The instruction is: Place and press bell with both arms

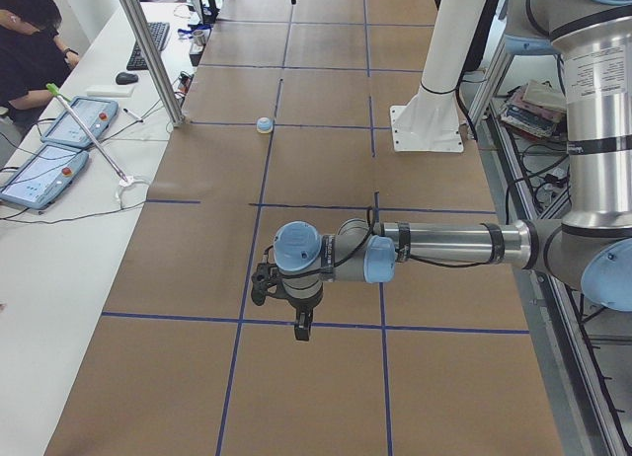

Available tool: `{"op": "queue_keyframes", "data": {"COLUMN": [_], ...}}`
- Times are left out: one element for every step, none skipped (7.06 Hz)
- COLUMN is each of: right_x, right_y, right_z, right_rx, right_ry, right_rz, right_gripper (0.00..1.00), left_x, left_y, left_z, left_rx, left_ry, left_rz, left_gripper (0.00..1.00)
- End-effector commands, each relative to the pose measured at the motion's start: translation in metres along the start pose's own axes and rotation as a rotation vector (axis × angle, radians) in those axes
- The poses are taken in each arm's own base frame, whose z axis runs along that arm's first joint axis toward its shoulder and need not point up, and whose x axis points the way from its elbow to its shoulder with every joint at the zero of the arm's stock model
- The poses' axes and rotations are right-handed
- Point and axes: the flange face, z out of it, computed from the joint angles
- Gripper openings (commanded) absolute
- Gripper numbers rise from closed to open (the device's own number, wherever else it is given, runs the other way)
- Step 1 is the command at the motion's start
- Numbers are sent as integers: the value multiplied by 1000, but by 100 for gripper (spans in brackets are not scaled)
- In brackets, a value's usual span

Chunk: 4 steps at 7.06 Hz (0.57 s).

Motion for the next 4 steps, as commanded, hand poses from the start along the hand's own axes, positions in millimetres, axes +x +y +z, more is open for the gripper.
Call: {"op": "queue_keyframes", "data": {"right_x": [93,109,112,112], "right_y": [117,157,167,167], "right_z": [12,24,24,24], "right_rx": [-38,-64,-63,-63], "right_ry": [10,-2,-14,-14], "right_rz": [158,224,245,245], "right_gripper": [100,100,100,100], "left_x": [-3,-2,-2,-2], "left_y": [9,9,8,9], "left_z": [2,2,2,3], "left_rx": [0,3,2,1], "left_ry": [1,1,0,3], "left_rz": [-2,1,2,3], "left_gripper": [100,100,100,100]}}
